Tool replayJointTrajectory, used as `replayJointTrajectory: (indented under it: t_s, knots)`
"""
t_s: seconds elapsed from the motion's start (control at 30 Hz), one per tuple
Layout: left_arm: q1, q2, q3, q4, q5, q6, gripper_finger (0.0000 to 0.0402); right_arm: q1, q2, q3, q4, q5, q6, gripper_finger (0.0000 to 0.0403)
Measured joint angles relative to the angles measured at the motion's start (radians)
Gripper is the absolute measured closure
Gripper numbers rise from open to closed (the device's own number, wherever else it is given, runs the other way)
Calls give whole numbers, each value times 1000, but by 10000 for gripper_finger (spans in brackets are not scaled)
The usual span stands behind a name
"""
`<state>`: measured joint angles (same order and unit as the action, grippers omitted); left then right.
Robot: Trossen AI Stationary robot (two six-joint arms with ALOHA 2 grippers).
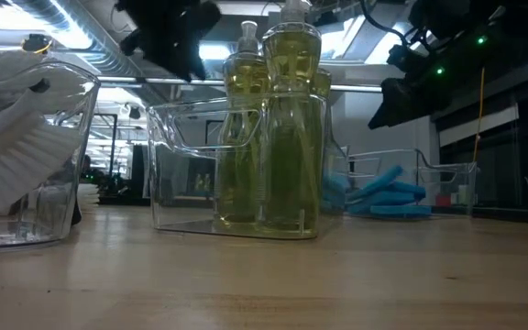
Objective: Pick & Place Kitchen Sink Supplies
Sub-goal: Put the blue sponge into the top transparent bin
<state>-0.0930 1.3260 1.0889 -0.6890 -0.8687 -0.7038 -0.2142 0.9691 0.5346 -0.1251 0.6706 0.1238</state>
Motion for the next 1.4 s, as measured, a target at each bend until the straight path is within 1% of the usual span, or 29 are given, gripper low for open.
replayJointTrajectory:
  t_s: [0.13,0.27,0.33,0.43,0.6,0.67,0.77,0.87,0.97,1.07,1.13,1.2,1.33,1.4]
  knots:
    - [80,-11,0,-134,82,-86,259,0,0,0,1,-12,0,74]
    - [168,-13,0,-187,167,-87,268,0,-2,0,2,-20,3,73]
    - [205,-13,0,-188,209,-41,271,0,-3,0,4,-27,13,73]
    - [249,-3,-5,-183,263,72,274,0,-3,0,19,-71,31,73]
    - [324,2,-77,-148,297,212,281,0,-3,0,76,-155,34,73]
    - [368,2,-111,-108,354,234,284,0,-3,0,90,-180,33,73]
    - [441,2,-158,-41,495,265,292,0,-3,0,103,-202,34,73]
    - [511,6,-204,76,633,276,304,0,-3,0,106,-203,34,73]
    - [583,6,-237,208,742,275,324,0,-3,0,106,-203,34,73]
    - [651,6,-270,345,849,270,353,0,-3,0,106,-203,34,73]
    - [686,10,-279,416,882,264,377,0,-3,0,106,-203,34,73]
    - [708,23,-280,471,886,265,394,0,-3,0,106,-203,34,73]
    - [725,88,-280,604,884,265,397,0,-3,0,106,-203,34,73]
    - [725,131,-280,681,885,290,396,0,-3,0,106,-203,32,73]
